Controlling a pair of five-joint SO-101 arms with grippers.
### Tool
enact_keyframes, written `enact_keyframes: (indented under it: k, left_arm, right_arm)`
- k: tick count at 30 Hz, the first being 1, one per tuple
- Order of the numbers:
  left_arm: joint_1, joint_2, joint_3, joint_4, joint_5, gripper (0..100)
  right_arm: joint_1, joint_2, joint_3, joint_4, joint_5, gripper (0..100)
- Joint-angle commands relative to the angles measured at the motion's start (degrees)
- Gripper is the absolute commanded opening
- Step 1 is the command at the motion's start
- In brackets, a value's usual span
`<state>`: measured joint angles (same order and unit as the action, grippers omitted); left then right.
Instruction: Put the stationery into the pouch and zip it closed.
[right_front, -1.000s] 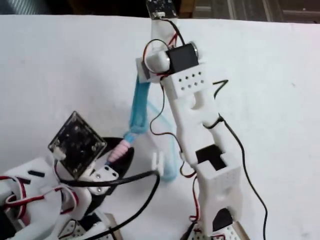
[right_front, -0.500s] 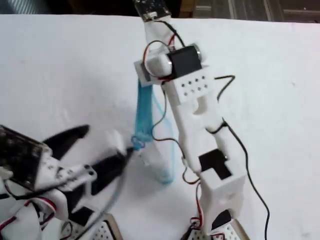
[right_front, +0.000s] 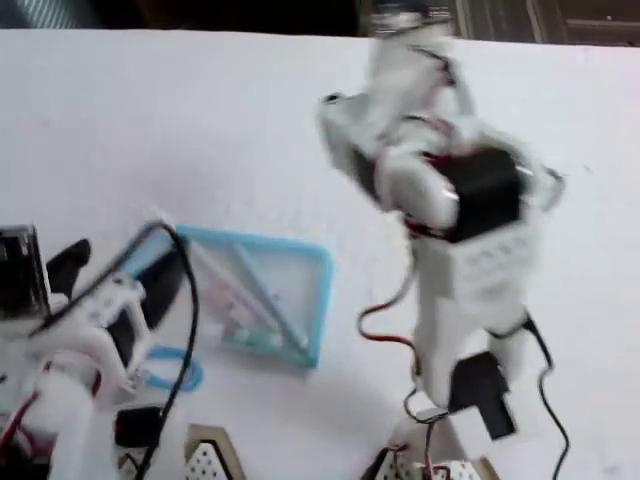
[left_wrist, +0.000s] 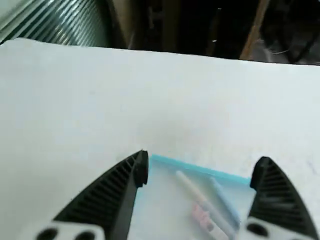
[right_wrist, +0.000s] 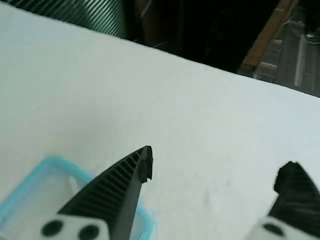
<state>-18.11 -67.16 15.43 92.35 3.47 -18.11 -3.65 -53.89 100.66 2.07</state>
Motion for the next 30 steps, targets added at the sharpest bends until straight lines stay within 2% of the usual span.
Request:
enact_keyframes:
  k: [1,3,6,9,11,14,23,26,30]
  left_arm:
    - [-10.73,-0.26,9.45,-7.30,0.44,25]
    - [-14.33,-0.35,15.60,-12.48,0.44,18]
    - [-15.56,-0.35,22.64,-18.99,-2.99,9]
    - [-13.71,-0.35,27.12,-21.63,-11.69,2]
    - [-11.52,-0.70,30.20,-21.80,-14.95,3]
    - [-8.35,-3.87,36.09,-24.00,-15.03,2]
    - [-1.85,-27.43,63.52,-37.54,-15.47,2]
    - [-1.41,-36.40,71.78,-40.09,-15.47,3]
    - [-1.49,-36.31,75.91,-40.53,-15.47,3]
  right_arm:
    - [8.40,-5.49,-0.18,0.66,1.76,18.2]
    - [13.41,-7.69,1.23,0.66,6.24,0.7]
    - [19.65,-13.23,7.91,0.75,8.97,8.1]
    - [22.73,-21.76,20.40,0.75,9.41,1.1]
    - [23.08,-28.79,31.47,0.75,10.20,3.0]
    - [22.73,-40.48,49.93,0.31,10.02,1.7]
    - [22.99,-74.95,103.38,-9.36,10.46,2.0]
    - [23.16,-86.64,111.65,-17.10,10.46,1.9]
    - [20.79,-99.74,123.96,-21.49,15.82,1.9]
